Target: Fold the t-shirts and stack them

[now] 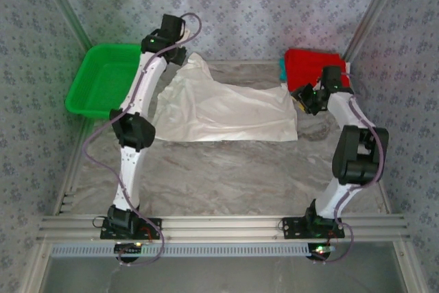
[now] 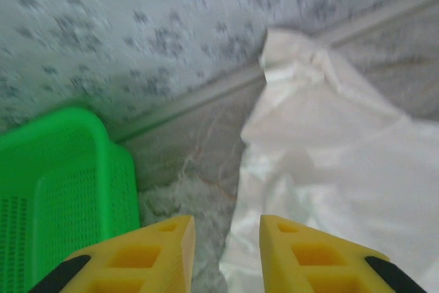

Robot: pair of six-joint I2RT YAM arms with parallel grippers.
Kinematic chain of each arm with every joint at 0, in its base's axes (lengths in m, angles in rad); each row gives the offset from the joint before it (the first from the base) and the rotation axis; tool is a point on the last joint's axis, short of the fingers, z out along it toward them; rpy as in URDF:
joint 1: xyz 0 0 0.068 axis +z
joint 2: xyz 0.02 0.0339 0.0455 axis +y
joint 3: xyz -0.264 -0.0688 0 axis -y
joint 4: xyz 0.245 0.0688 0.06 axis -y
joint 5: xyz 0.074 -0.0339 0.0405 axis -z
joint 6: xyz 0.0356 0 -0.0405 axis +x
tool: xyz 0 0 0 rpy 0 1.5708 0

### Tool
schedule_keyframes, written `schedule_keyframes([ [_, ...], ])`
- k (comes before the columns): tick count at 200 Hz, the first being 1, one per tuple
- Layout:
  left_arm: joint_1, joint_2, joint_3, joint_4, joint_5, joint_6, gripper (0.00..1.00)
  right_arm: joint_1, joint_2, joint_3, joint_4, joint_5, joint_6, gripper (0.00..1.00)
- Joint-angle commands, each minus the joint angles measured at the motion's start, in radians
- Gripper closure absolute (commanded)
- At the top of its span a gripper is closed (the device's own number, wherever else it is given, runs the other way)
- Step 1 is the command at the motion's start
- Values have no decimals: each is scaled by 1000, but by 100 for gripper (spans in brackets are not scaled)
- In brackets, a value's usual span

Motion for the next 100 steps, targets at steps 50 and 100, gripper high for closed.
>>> schedule_keyframes([
  [50,74,-587,-991,603,257,-404,55,281,-13,20,4,55,-382,56],
  [100,99,-1023,-1750,804,205,-626,52,323,97,-12,-35,172,-353,85],
])
